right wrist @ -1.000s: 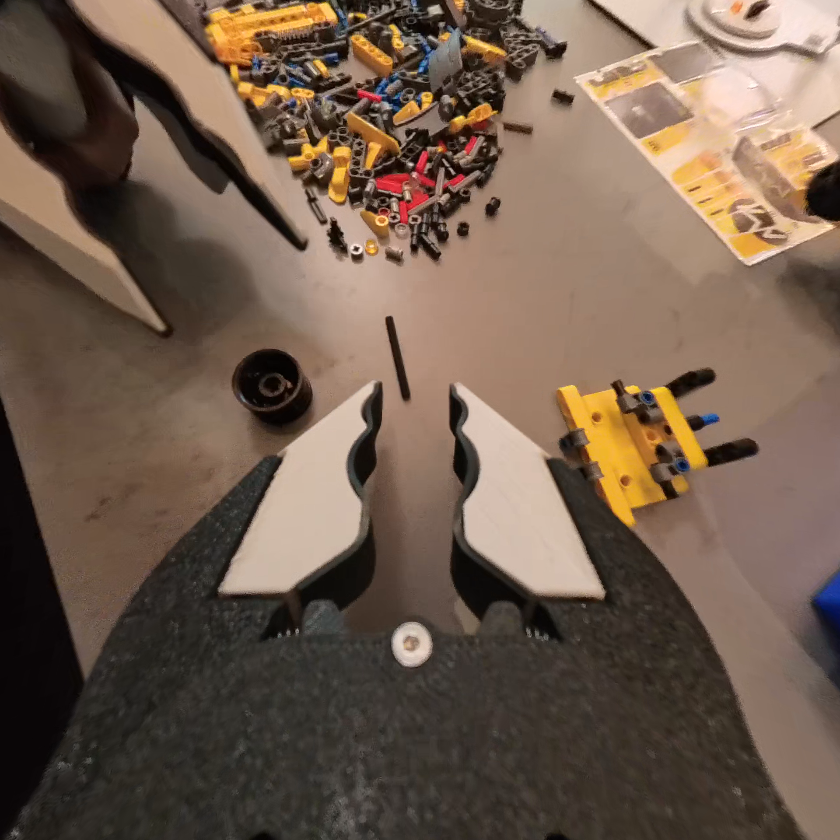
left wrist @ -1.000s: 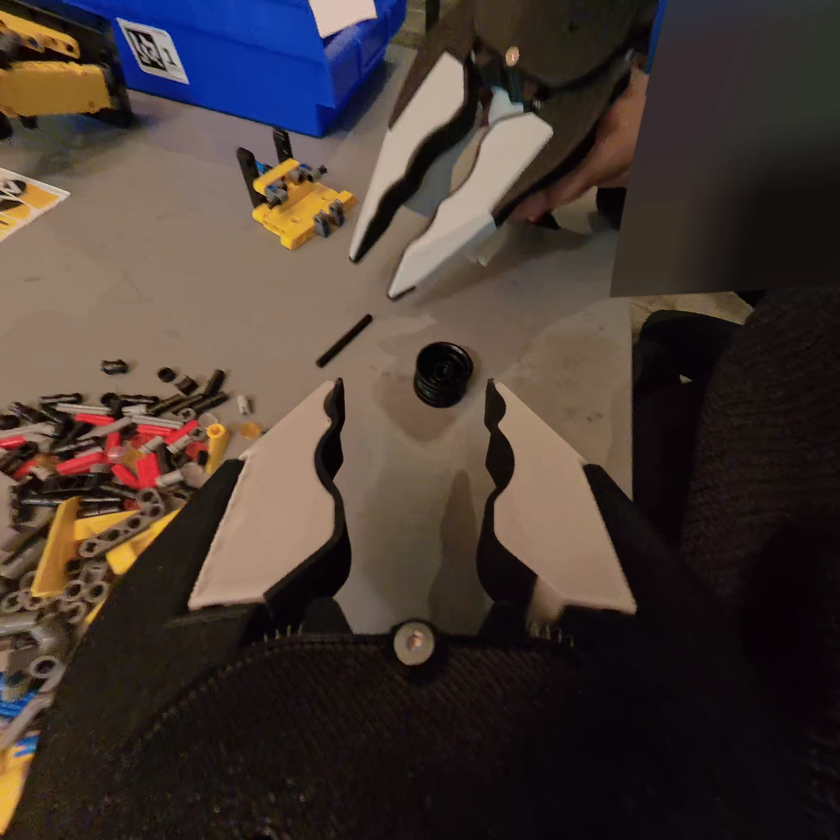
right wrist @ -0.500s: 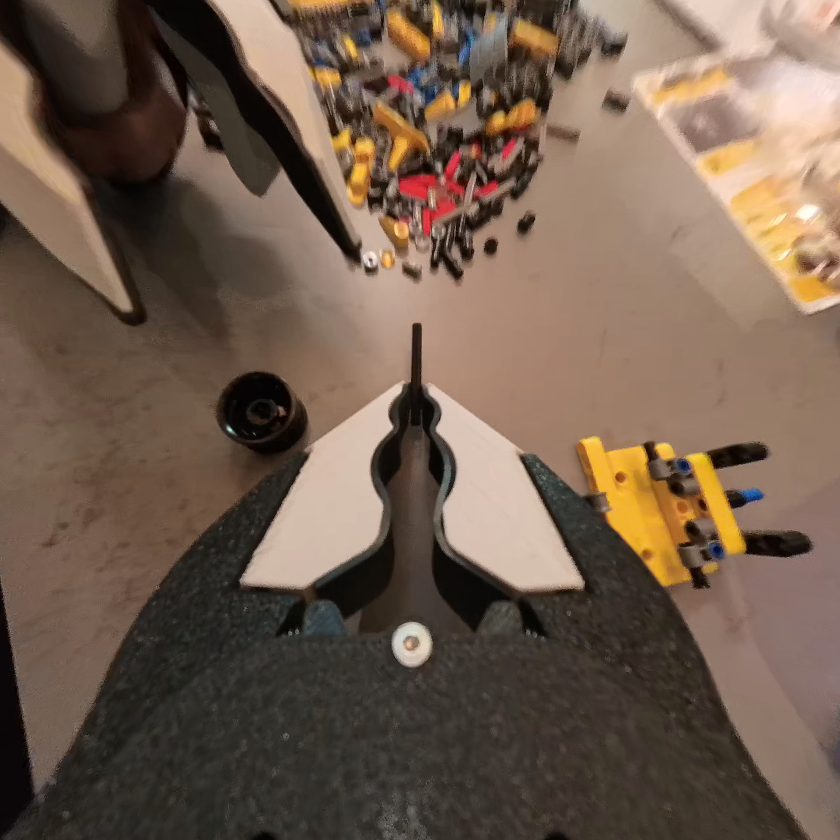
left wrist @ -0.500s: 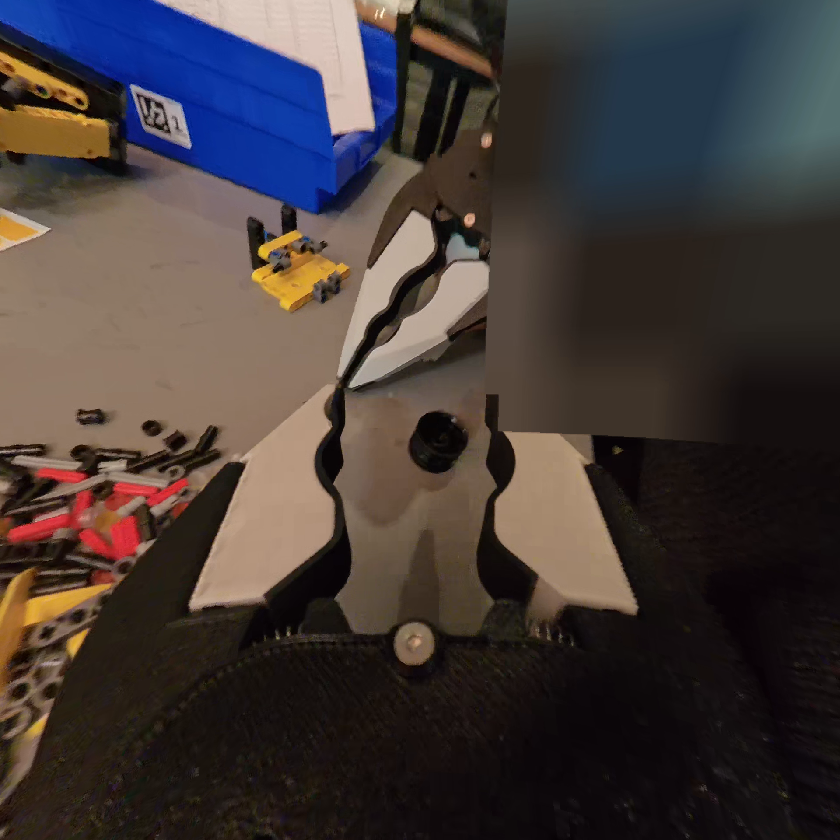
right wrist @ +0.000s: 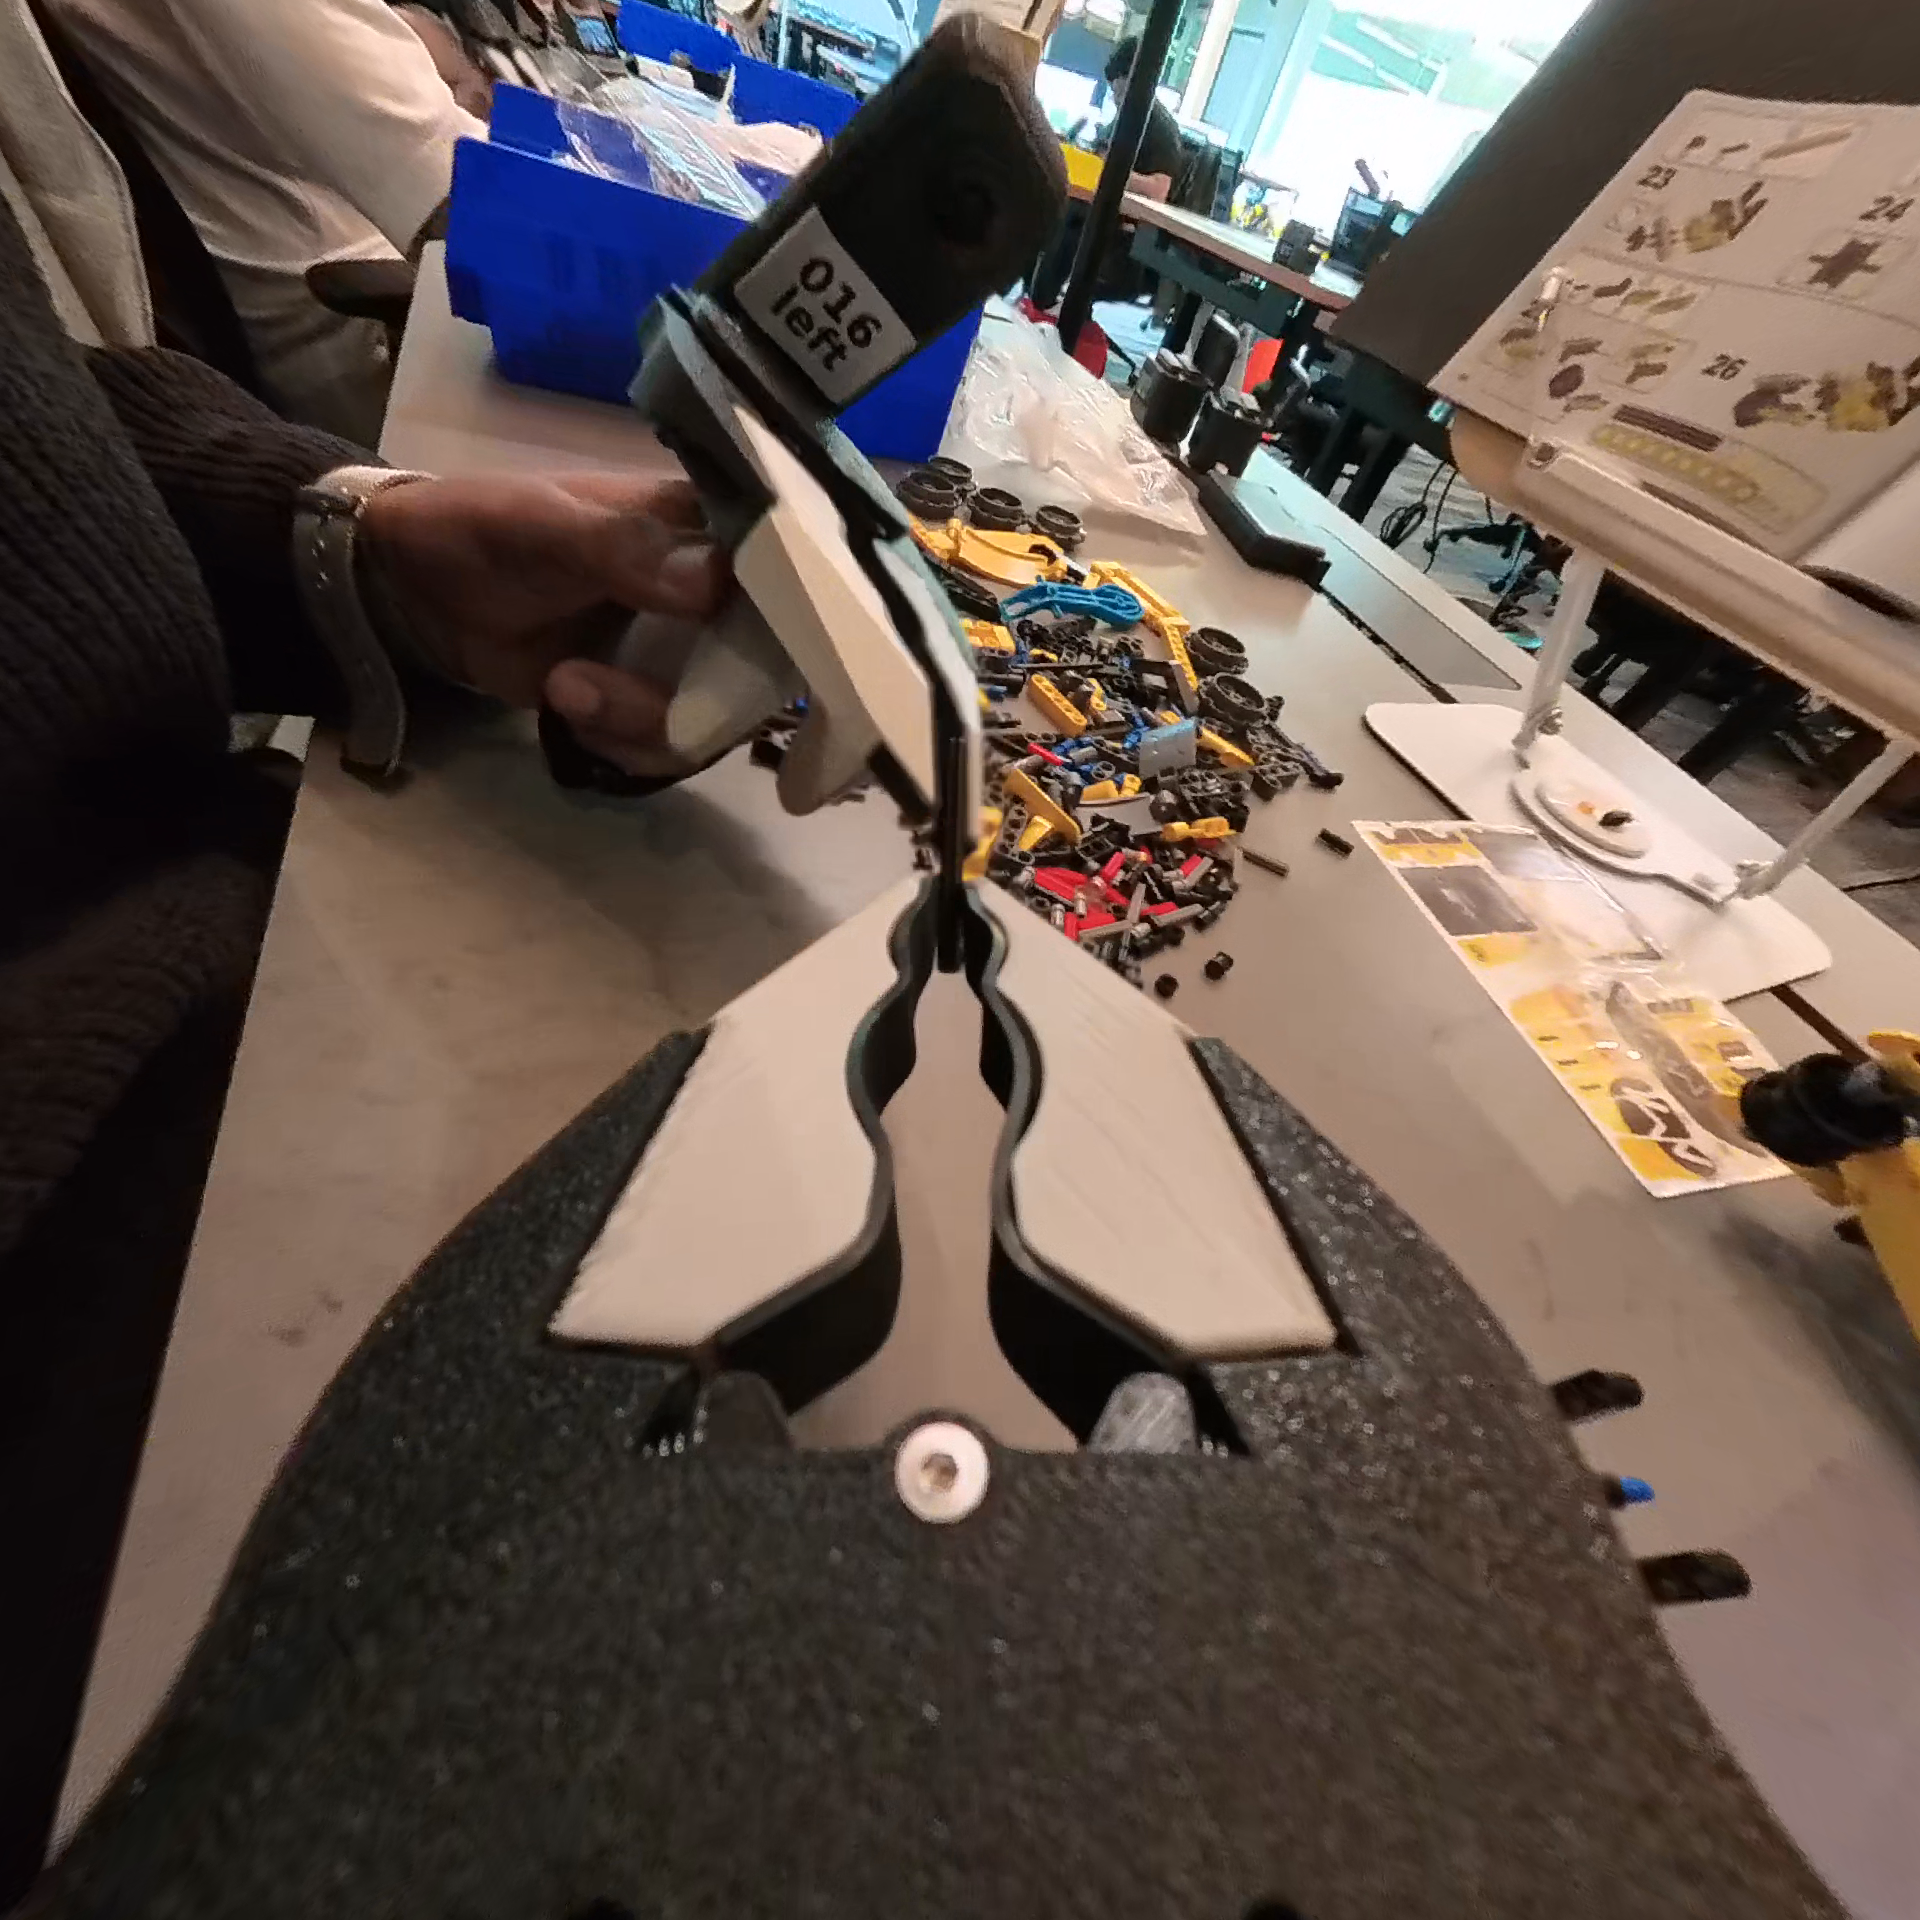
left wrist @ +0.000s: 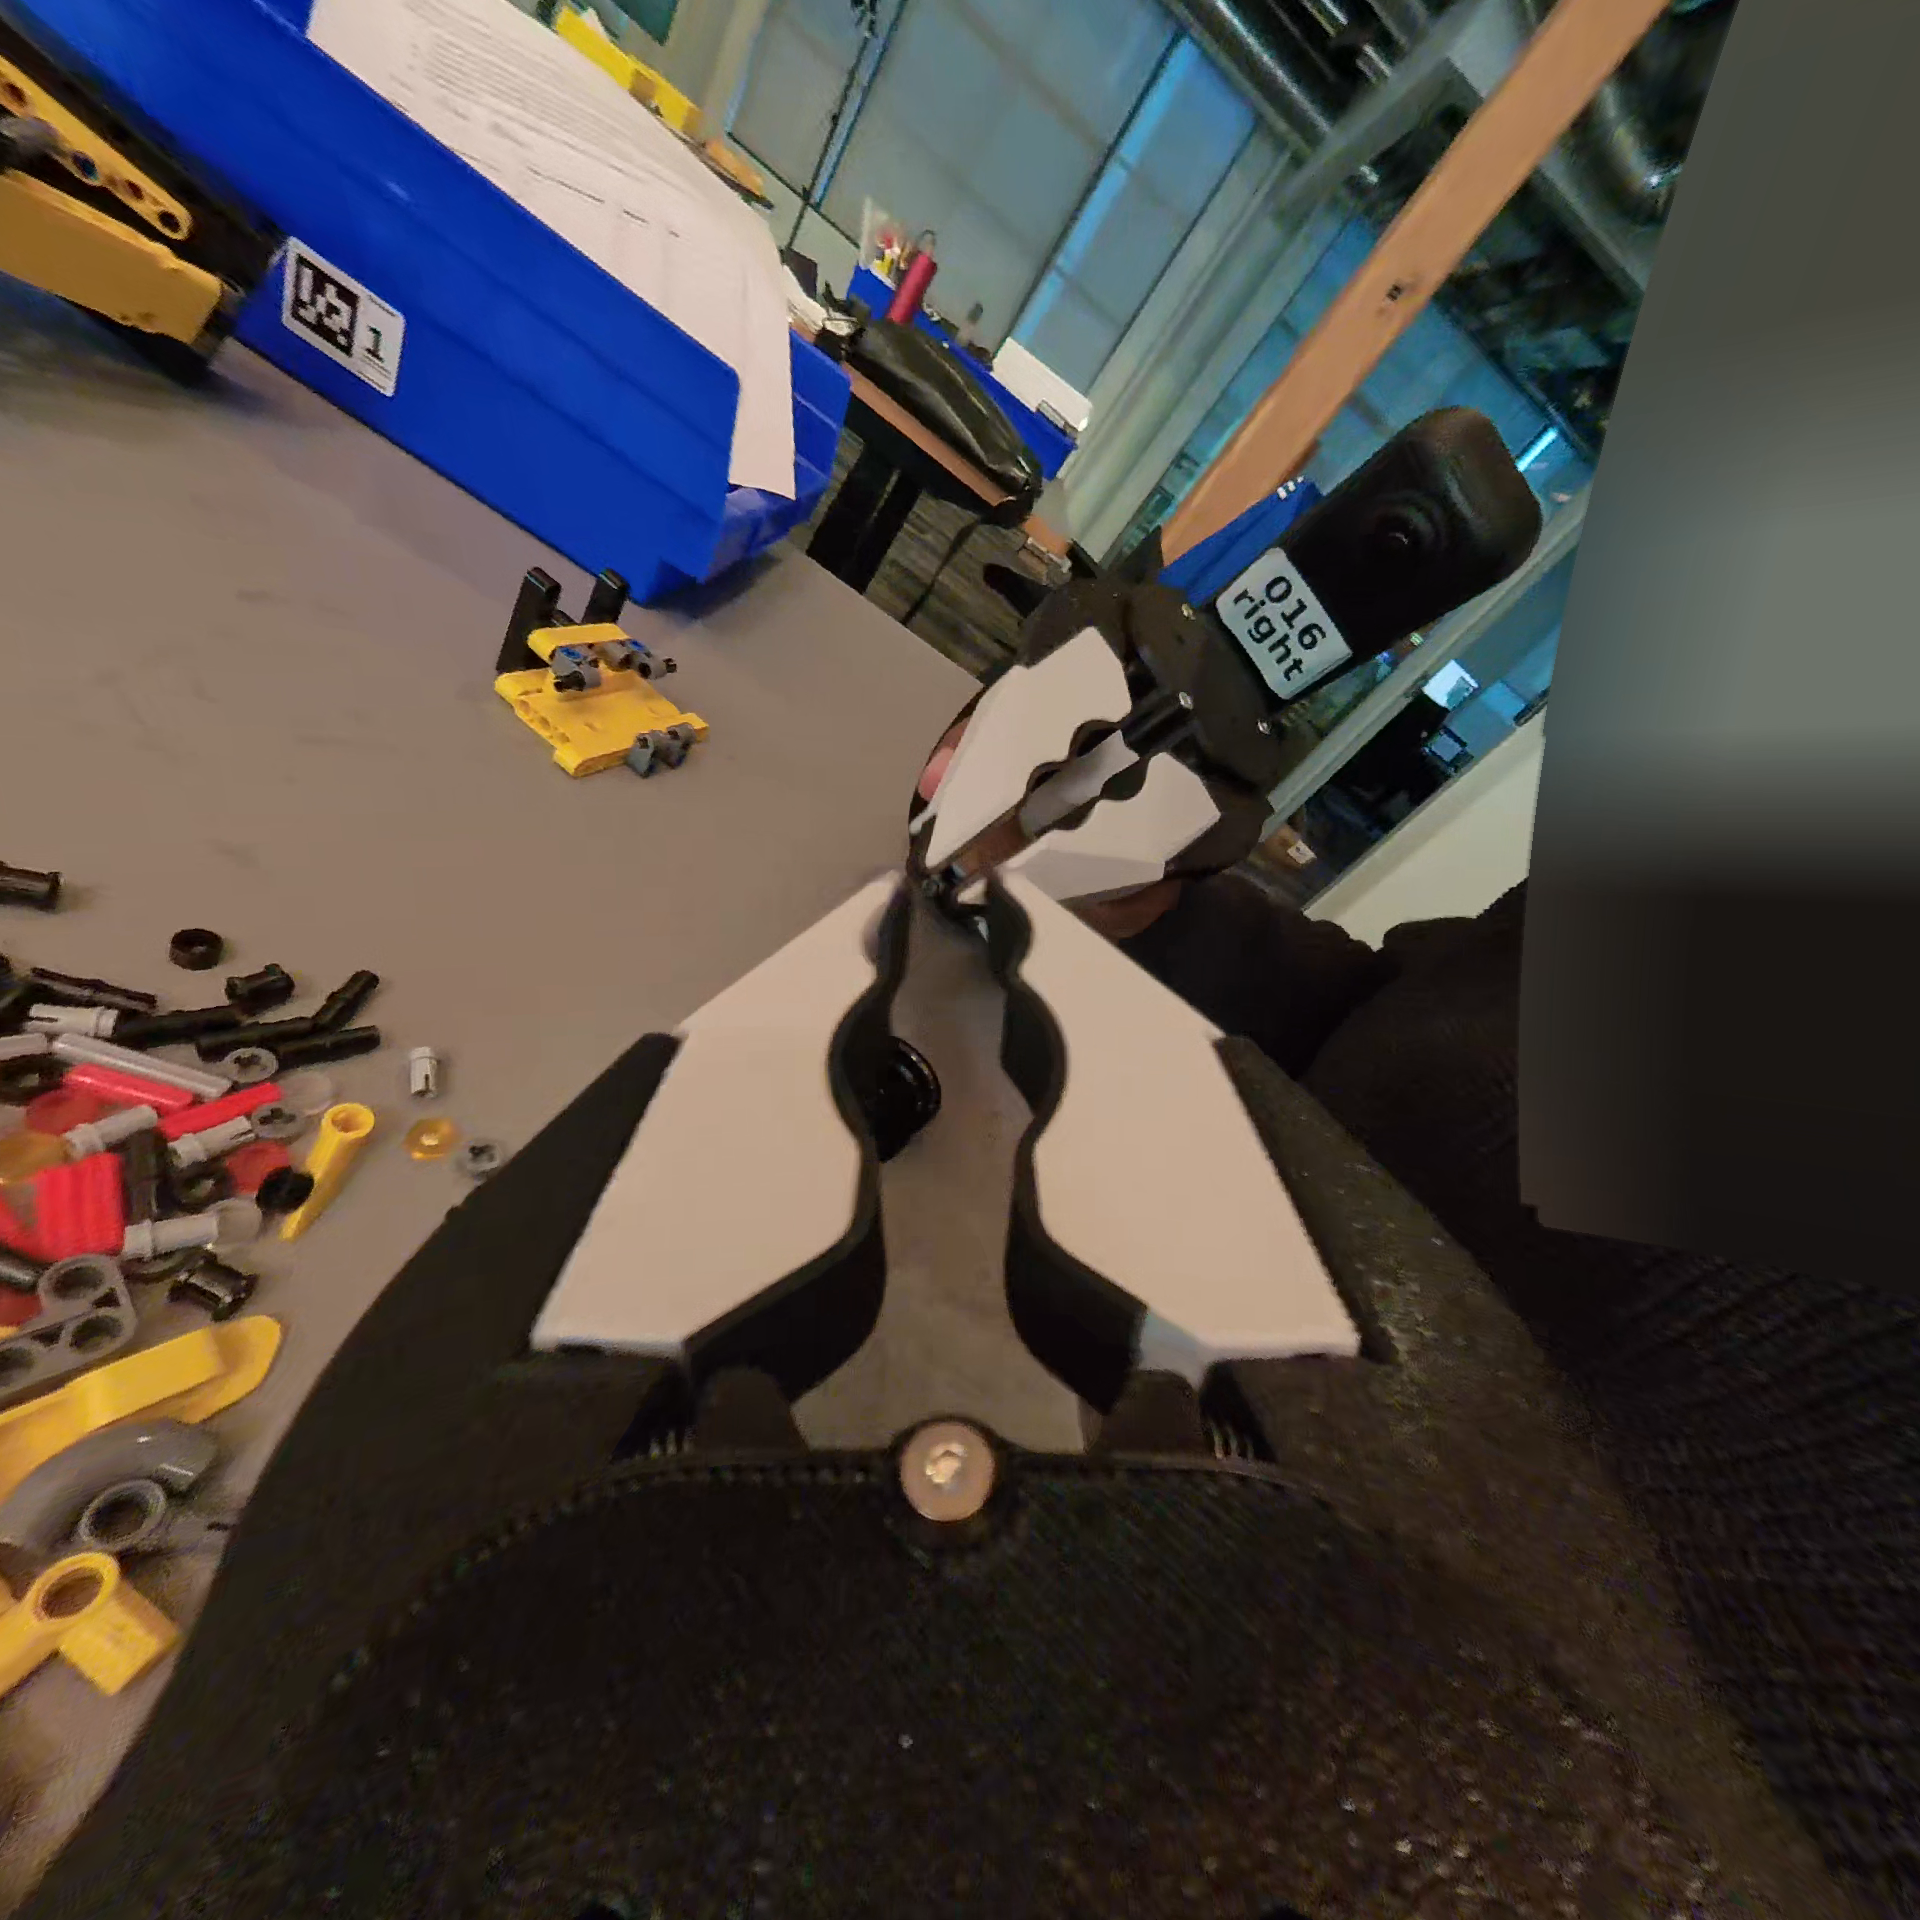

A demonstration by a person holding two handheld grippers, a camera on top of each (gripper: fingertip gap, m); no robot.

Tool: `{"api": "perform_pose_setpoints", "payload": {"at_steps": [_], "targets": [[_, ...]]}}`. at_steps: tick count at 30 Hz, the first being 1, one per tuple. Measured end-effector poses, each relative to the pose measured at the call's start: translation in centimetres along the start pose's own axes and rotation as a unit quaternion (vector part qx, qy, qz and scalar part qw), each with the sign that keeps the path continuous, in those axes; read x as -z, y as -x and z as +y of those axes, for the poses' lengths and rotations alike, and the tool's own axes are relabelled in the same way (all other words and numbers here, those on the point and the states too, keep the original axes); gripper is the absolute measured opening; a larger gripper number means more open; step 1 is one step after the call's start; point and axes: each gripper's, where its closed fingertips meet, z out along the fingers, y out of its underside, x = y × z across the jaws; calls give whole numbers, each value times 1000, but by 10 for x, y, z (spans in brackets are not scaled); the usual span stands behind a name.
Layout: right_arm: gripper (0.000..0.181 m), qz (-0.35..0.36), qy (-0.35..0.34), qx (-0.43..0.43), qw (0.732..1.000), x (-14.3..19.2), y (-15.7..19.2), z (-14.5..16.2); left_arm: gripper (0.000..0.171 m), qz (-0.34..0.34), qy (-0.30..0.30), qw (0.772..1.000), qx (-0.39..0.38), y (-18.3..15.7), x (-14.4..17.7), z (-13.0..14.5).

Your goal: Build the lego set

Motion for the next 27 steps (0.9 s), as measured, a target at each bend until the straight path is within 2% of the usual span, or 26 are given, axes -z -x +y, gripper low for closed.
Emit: {"api": "perform_pose_setpoints", "payload": {"at_steps": [1, 3, 5, 7, 11, 16, 21, 25, 27], "targets": [[3, 4, -5, 4, 1000, 0, 0, -2, 2, 3, 5, 1000, -1, -1, 0, 2], [3, 5, -10, 5, 1000, 0, 0, -5, 0, 12, 6, 1000, 2, -3, 0, 4], [3, 1, -13, 6, 1000, 0, 2, -5, 5, 27, -2, 1000, 9, -6, 2, 2], [3, 2, -17, 10, 1000, 1, 2, -6, 19, 31, -6, 999, 18, -6, 2, 1], [3, -5, -26, 7, 1000, 2, 3, -8, 9, 34, -8, 999, 18, -6, 3, 1], [4, -7, -19, 8, 1000, 0, 4, -6, 11, 39, -13, 999, 23, -6, 4, -1], [3, -6, -27, 8, 1000, 2, 4, -8, 0, 37, -10, 999, 16, -6, 4, 0], [4, -2, -43, 13, 999, 3, 4, -13, 0, 49, -11, 998, 26, -8, 6, -1], [21, -14, -55, 6, 998, 4, 8, -16, 0, 60, -20, 997, 40, -8, 8, -4]]}}
